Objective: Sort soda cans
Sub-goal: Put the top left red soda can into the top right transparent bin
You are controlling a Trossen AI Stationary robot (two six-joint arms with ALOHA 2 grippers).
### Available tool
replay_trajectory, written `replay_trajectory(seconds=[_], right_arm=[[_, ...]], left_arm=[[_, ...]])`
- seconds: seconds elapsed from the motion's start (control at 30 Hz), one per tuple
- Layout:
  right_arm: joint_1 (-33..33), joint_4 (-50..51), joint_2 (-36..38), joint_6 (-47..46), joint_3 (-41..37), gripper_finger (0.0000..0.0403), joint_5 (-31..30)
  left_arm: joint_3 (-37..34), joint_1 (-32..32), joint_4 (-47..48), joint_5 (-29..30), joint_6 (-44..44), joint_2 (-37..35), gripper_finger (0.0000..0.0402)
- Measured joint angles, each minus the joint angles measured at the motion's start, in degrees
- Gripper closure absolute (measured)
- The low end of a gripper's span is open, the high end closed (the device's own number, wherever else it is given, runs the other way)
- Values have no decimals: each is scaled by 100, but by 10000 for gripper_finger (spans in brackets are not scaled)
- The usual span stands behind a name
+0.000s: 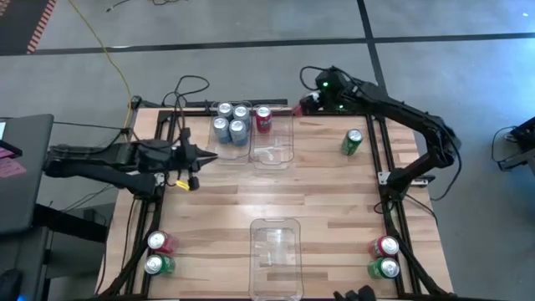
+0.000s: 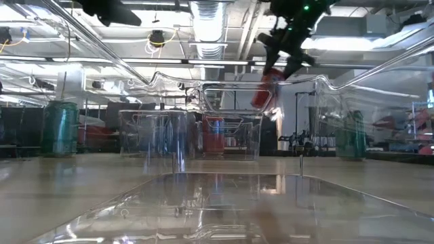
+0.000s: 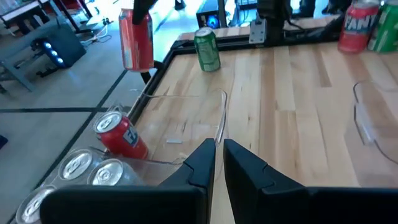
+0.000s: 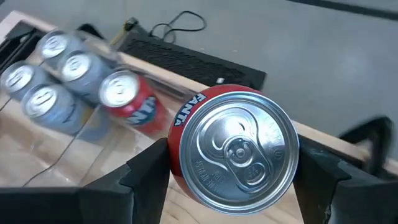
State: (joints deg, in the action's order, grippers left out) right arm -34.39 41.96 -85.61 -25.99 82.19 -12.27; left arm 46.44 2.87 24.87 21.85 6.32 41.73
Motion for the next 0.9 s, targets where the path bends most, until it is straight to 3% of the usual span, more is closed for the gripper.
replay_trajectory(seconds=[0.37,0.63,0.9], right_arm=[[514,-22,-1323,900,1148,132,21],[533,1095,-2406,1111,2291,132,30],[455,1229,-2989,1170,2459,132,18]], left_arm=[[-247,-1,-19,84,-2,-618,374],[-256,-1,106,157,-24,-696,374],[-256,-1,145,157,-58,-692,374]])
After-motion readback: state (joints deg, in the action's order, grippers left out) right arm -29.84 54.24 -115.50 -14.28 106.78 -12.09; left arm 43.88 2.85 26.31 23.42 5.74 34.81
